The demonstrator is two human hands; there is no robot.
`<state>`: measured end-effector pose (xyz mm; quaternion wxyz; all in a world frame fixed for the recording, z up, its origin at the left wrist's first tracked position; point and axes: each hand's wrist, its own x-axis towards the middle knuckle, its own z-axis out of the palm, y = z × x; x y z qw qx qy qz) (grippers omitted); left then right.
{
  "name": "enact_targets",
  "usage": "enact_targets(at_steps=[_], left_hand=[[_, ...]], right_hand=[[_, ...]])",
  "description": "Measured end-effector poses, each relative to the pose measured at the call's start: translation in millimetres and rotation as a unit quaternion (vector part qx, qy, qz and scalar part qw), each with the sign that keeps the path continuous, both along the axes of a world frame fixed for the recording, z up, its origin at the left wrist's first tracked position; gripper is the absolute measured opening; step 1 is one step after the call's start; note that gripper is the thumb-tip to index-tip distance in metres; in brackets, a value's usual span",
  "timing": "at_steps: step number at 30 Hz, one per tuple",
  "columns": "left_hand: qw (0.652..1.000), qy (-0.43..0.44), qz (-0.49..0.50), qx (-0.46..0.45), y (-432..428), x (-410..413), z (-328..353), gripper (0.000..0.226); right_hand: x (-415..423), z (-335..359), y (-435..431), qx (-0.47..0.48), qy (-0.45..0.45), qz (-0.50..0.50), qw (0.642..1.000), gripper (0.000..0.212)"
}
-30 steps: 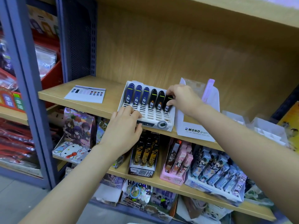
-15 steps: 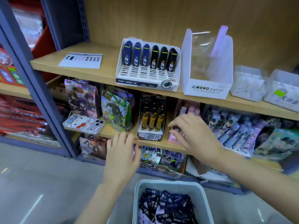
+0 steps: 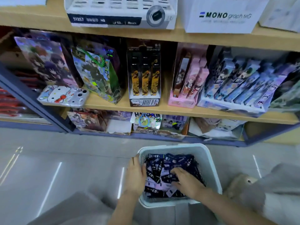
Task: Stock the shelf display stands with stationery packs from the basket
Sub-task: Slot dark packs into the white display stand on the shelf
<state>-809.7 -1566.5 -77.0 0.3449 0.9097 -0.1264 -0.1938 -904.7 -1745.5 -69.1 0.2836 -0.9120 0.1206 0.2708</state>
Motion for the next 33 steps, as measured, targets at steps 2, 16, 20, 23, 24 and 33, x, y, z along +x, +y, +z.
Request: enact_targets(at_steps=[2, 16, 20, 23, 24, 33], left_hand=[[0.999, 0.033, 0.03, -0.027, -3, -6, -9, 0.044], [0.979, 0.17, 0.071, -0.087, -13, 6, -29, 0.039], [0.978, 0.175, 0.043, -0.105, -16, 15, -33, 0.031], [0.982, 0.165, 0.025, -0.088, -14, 19, -44, 0.036], [0.982, 0.17, 0.022, -0.085, -13, 20, -47, 0.038], [0.989, -0.128, 0.072, 0.012, -44, -9, -26, 0.025]], right_hand=[[0, -16, 6, 0.019, 0.023, -0.046, 0.999, 0.046], [60, -72, 51, 0.023, 0.052, -0.254, 0.966, 0.104], [61, -77, 43, -0.025, 0.03, -0.184, 0.982, 0.071], [60, -76, 32, -0.023, 0.012, -0.155, 0.988, 0.046], [60, -74, 29, -0.023, 0.009, -0.145, 0.989, 0.043], [31, -32, 11, 0.141, -0.035, -0.252, 0.957, 0.021]])
